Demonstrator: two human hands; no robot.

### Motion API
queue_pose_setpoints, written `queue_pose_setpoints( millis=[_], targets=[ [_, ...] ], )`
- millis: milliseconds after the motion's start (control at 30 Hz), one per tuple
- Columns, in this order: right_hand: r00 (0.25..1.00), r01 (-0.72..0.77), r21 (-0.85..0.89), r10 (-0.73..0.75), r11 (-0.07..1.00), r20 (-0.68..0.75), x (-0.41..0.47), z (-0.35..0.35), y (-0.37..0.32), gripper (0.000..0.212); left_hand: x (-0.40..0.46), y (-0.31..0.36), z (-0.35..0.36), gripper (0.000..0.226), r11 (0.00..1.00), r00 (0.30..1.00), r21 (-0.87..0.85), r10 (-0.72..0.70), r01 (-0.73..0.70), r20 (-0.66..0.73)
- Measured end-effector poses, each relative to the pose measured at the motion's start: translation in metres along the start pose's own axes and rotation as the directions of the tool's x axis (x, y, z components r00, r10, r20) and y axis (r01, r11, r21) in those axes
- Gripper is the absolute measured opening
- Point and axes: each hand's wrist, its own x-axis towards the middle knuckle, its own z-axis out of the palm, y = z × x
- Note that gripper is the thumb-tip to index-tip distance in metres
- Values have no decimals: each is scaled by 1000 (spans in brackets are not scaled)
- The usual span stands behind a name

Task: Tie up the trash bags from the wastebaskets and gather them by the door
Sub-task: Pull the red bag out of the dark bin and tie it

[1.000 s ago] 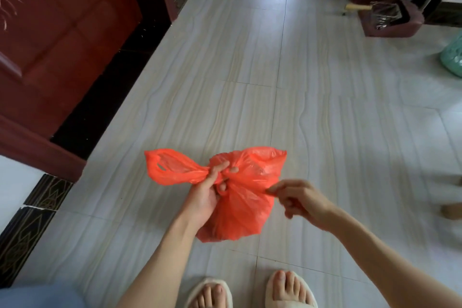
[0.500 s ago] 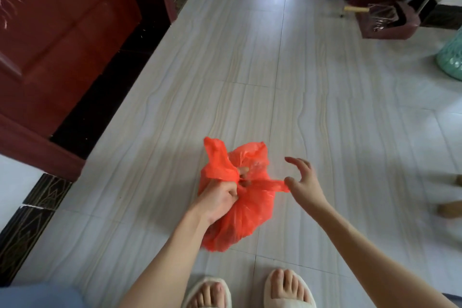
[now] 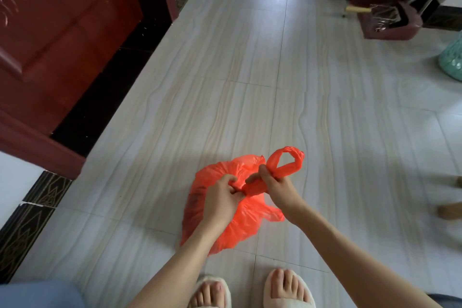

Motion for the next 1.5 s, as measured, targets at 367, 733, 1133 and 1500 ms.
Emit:
queue_pose_setpoints(
  millis=[367, 733, 1133, 1500],
  targets=[
    [974, -143, 431, 205, 891, -99, 9, -5, -2, 26, -22, 5, -2, 47, 877, 969, 441, 240, -191, -57],
    [917, -152, 776, 381, 612, -120, 15, -13, -6, 35, -16, 6, -27, 40, 886, 895, 173, 393, -430, 210],
    [831, -203, 721, 506, 662, -231, 29, -62, 19, 30, 0, -36, -29, 13, 614, 711, 405, 689, -677, 144],
    [769, -338, 759, 628, 556, -117, 66, -51, 66, 32, 47, -73, -2, 18, 757, 888, 470, 427, -454, 171]
  ],
)
